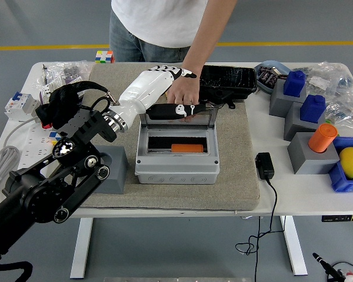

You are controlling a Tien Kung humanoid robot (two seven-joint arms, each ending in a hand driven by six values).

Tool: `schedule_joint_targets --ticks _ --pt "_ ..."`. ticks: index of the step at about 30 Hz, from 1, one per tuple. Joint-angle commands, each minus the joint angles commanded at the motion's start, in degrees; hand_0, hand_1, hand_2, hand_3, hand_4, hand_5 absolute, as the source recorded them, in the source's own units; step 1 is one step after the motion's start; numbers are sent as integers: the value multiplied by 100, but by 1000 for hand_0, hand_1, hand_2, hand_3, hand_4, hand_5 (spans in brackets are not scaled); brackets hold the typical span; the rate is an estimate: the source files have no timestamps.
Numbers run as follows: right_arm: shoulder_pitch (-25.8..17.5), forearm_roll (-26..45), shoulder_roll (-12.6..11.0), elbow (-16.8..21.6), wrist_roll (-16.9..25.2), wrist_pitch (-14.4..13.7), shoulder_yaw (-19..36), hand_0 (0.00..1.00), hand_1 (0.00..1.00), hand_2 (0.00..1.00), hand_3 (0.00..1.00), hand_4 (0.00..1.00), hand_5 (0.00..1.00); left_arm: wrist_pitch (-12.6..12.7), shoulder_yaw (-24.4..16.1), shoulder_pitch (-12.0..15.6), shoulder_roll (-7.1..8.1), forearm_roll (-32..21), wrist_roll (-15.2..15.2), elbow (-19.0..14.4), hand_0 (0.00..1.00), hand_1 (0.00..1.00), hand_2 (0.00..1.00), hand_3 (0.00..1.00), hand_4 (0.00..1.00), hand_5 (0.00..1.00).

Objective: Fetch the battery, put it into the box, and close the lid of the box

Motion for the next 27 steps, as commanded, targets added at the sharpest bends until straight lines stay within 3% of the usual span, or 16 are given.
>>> schedule_joint_targets --ticks 2,4,5,15,27 --pt "-2 14 4 0 2 -2 -16 848 799 786 842 998 998 -261 -113 59 29 -36 123 24 817 810 772 779 998 998" --pt "-9 15 3 0 3 -1 -23 848 799 786 842 998 998 -366 -184 129 65 -60 181 16 817 810 772 779 998 998" --pt "-17 6 1 0 2 -1 -15 847 799 786 842 998 998 -403 -223 181 89 -63 203 -7 771 775 744 765 998 998" --pt "-5 20 -12 0 10 -6 -19 848 799 786 842 998 998 -484 -445 458 172 -50 253 -235 771 771 739 759 998 998" --pt "2 -57 -39 0 2 -5 83 848 799 786 841 998 998 -629 -561 965 525 -14 310 -872 767 766 729 744 998 998"
